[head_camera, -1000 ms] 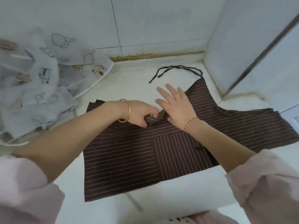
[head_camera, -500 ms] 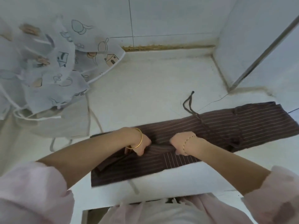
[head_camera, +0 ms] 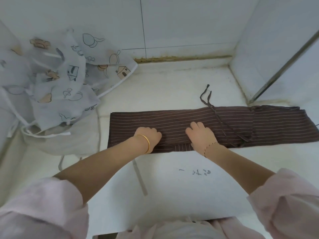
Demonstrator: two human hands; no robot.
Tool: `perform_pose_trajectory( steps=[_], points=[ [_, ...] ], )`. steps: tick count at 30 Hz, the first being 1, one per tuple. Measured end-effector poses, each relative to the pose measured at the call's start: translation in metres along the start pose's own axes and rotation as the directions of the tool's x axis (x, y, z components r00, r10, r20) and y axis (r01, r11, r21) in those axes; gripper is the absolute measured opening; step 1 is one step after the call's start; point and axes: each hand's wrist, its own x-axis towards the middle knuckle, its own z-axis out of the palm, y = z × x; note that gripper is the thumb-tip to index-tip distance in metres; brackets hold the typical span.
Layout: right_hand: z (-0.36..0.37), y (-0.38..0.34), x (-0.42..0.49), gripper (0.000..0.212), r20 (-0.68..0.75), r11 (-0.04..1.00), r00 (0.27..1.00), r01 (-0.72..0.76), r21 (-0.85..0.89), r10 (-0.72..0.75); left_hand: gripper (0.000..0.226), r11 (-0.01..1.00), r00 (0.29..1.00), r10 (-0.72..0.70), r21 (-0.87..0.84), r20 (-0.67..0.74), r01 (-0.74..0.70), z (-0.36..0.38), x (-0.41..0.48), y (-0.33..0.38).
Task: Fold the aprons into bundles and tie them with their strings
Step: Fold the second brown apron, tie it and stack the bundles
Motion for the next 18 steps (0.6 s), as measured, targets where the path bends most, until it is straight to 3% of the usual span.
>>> perform_pose_trajectory(
  steps=[5,6,9,10,12,14,16,18],
  points=[
    [0.003,-0.01,-0.003,0.048,-0.138,0.998,0.99,-0.032,-0.061,0.023,0.037,0.998,0.982,-0.016,0.062,0.186,0.005,0.004,-0.002,-0.004],
    [0.003,-0.011,-0.004,0.046,-0.105,0.998,0.994,-0.017,-0.054,0.011,0.034,0.999,0.969,-0.002,0.044,0.247,-0.009,0.003,-0.003,-0.006],
    [0.011,-0.008,-0.004,0.038,-0.061,0.995,0.994,0.095,0.018,-0.093,0.023,0.979,0.91,0.09,-0.205,0.404,-0.006,-0.005,0.004,-0.014],
    [0.009,-0.006,-0.006,0.035,-0.052,0.992,0.993,0.111,0.06,-0.108,0.027,0.95,0.931,0.106,-0.313,0.349,0.009,-0.011,0.008,-0.014],
    [0.003,0.0,-0.008,0.03,-0.061,0.976,0.994,0.097,0.195,-0.087,0.025,0.91,0.999,0.034,-0.413,0.026,-0.02,-0.022,0.02,-0.009],
    [-0.001,0.007,-0.009,0.03,-0.133,0.96,0.991,0.032,0.278,0.006,0.029,0.883,0.967,-0.041,-0.463,-0.25,-0.082,-0.027,0.035,0.004],
    [-0.003,0.022,-0.011,0.032,-0.193,0.972,0.974,-0.073,0.221,0.117,0.036,0.869,0.941,-0.002,-0.467,-0.338,-0.166,-0.034,0.05,0.023],
    [0.001,0.035,-0.015,0.038,-0.136,0.97,0.966,-0.201,0.135,0.219,0.042,0.874,0.927,0.043,-0.436,-0.373,-0.215,-0.041,0.061,0.042]
  ],
)
